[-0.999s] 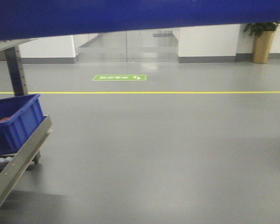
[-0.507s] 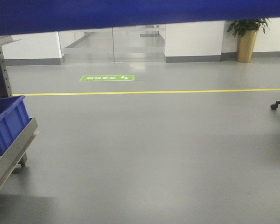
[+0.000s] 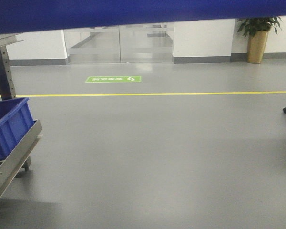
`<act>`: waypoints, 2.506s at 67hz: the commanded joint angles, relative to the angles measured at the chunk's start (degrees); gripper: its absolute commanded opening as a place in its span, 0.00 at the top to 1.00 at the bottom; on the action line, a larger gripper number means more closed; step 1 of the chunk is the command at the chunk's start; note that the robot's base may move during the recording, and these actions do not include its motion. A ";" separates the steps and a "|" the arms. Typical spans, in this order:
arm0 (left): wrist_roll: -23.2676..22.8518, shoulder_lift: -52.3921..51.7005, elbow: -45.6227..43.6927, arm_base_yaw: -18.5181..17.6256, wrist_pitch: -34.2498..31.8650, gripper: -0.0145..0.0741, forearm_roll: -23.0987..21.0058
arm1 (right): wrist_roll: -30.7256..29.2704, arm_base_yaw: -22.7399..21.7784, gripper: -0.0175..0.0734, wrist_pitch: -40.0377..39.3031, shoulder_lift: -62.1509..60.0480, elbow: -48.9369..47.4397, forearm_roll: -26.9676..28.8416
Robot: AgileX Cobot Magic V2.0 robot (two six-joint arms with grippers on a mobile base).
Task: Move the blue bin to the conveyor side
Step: 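Hold the blue bin with both grippers while driving away from the rack, then carry the blue bin with both grippers to the red-framed grey table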
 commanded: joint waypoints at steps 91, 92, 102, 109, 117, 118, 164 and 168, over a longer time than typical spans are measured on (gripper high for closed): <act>0.55 -0.77 -0.72 -0.31 -4.49 0.86 1.63 | -0.70 -0.26 0.90 -6.08 -0.96 -0.83 -3.59; 0.55 -0.77 -0.72 -0.31 -4.49 0.86 1.63 | -0.70 -0.26 0.90 -6.08 -0.96 -0.83 -3.59; 0.55 -0.77 -0.72 -0.31 -4.57 0.86 1.63 | -0.70 -0.26 0.90 -6.08 -0.96 -0.83 -3.59; 0.55 -0.77 -0.72 -0.31 -4.92 0.86 1.63 | -0.70 -0.26 0.90 -6.08 -0.96 -0.83 -3.59; 0.55 -0.77 -0.72 -0.31 -5.85 0.86 1.63 | -0.70 -0.26 0.90 -6.08 -0.96 -0.83 -3.59; 0.55 -0.77 -0.72 -0.31 -5.98 0.86 1.63 | -0.70 -0.26 0.90 -6.08 -0.96 -0.83 -3.59; 0.55 -0.77 -0.72 -0.31 -7.23 0.86 1.63 | -0.70 -0.26 0.90 -6.67 -0.96 -0.83 -3.59; 0.55 -0.77 -0.72 -0.31 -7.23 0.86 1.63 | -0.70 -0.26 0.90 -6.67 -0.96 -0.83 -3.59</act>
